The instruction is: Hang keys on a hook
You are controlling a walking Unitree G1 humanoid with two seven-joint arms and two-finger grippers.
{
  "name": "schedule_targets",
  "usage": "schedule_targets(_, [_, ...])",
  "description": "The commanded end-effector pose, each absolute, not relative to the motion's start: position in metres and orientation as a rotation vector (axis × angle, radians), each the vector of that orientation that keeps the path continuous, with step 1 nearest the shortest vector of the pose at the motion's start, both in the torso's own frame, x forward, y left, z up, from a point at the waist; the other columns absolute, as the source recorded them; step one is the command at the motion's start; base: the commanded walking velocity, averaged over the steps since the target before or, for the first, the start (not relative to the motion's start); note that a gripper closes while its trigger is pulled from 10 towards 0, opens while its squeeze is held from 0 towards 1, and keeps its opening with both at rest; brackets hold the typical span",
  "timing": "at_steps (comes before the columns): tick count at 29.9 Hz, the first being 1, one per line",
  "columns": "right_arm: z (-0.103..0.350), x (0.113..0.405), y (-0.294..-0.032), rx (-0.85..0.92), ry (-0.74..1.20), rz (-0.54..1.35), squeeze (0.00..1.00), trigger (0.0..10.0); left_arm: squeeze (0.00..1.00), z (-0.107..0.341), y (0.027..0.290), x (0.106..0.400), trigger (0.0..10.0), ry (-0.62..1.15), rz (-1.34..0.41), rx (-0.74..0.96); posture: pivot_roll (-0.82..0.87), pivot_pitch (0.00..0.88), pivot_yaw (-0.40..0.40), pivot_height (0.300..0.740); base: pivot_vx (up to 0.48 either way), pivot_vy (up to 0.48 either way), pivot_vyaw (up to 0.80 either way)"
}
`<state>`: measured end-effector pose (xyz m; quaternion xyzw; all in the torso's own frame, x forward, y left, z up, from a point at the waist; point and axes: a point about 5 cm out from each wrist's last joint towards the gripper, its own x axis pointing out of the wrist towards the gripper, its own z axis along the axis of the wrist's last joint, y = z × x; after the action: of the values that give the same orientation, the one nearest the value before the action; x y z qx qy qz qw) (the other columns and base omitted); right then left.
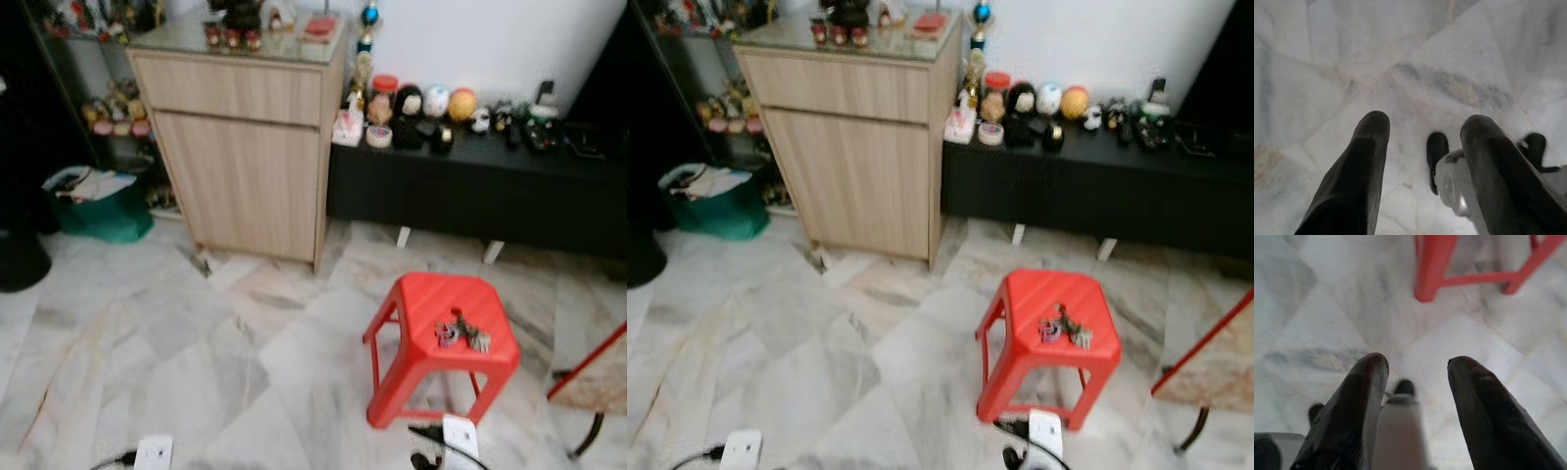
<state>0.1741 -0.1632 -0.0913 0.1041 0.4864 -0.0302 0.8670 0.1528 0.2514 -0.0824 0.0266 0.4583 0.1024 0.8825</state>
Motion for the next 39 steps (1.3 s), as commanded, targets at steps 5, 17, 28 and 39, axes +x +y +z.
schedule_targets(5, [-0.091, 0.172, -0.171, 0.221, 1.002, -0.094, 0.0, 10.0, 0.0, -0.085, 0.246, 0.149, 10.0, 0.971, 0.185, 0.063, 0.06, 0.0, -0.025, 0.74, 0.0, -0.338, 0.0])
schedule_targets(17, [-0.088, 0.179, -0.174, 0.221, 0.981, -0.093, 0.0, 10.0, 0.0, -0.082, 0.249, 0.156, 10.0, 0.952, 0.194, 0.063, 0.05, 0.0, -0.035, 0.74, 0.0, -0.251, 0.0])
schedule_targets(28, [-0.087, 0.181, -0.176, 0.22, 0.978, -0.106, 0.0, 10.0, 0.0, -0.08, 0.242, 0.162, 10.0, 0.913, 0.196, 0.02, 0.04, 0.0, -0.036, 0.74, 0.0, 0.0, 0.0])
schedule_targets(39, [-0.086, 0.183, -0.172, 0.218, 0.973, -0.094, 0.0, 10.0, 0.0, -0.079, 0.25, 0.162, 10.0, 0.922, 0.207, 0.019, 0.05, 0.0, -0.03, 0.74, 0.0, 0.0, 0.0])
